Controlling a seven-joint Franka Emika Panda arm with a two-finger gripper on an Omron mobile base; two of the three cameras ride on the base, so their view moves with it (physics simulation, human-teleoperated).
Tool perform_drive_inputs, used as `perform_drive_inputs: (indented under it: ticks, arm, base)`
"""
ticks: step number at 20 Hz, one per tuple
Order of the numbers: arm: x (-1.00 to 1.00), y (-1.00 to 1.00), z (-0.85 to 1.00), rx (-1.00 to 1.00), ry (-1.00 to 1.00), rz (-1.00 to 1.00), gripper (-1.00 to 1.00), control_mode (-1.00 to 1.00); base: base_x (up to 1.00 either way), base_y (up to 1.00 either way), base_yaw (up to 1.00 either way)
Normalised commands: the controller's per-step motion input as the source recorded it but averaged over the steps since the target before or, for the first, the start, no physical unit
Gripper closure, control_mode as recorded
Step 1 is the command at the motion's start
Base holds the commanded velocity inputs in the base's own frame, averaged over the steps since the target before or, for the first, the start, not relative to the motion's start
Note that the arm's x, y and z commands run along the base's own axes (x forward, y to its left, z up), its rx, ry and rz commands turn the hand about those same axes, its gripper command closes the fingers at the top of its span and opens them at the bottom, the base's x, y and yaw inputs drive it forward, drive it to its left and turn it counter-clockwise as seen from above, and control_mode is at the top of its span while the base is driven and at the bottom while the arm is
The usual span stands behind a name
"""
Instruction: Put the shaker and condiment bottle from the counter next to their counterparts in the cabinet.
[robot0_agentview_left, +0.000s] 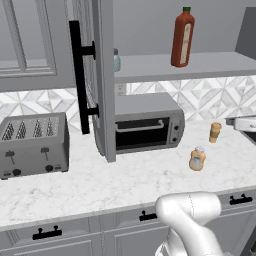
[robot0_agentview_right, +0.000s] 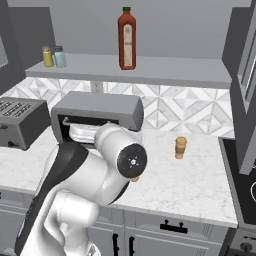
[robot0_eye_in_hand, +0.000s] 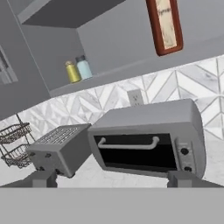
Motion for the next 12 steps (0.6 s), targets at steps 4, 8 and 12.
perform_drive_inputs:
  ticks: [4,8,12]
  arm:
    - [0.00,-0.05,-0.58,-0.01,0.05,0.10,-1.00,-1.00]
    - [0.00,-0.07,-0.75,-0.02,-0.01,0.13,-1.00,-1.00]
    - [-0.02,-0.23,-0.60,0.00,-0.08,0.09,-1.00,-1.00]
  base:
    - [0.00,0.00,0.00]
    - [0.00,0.00,0.00]
    - [0.00,0.00,0.00]
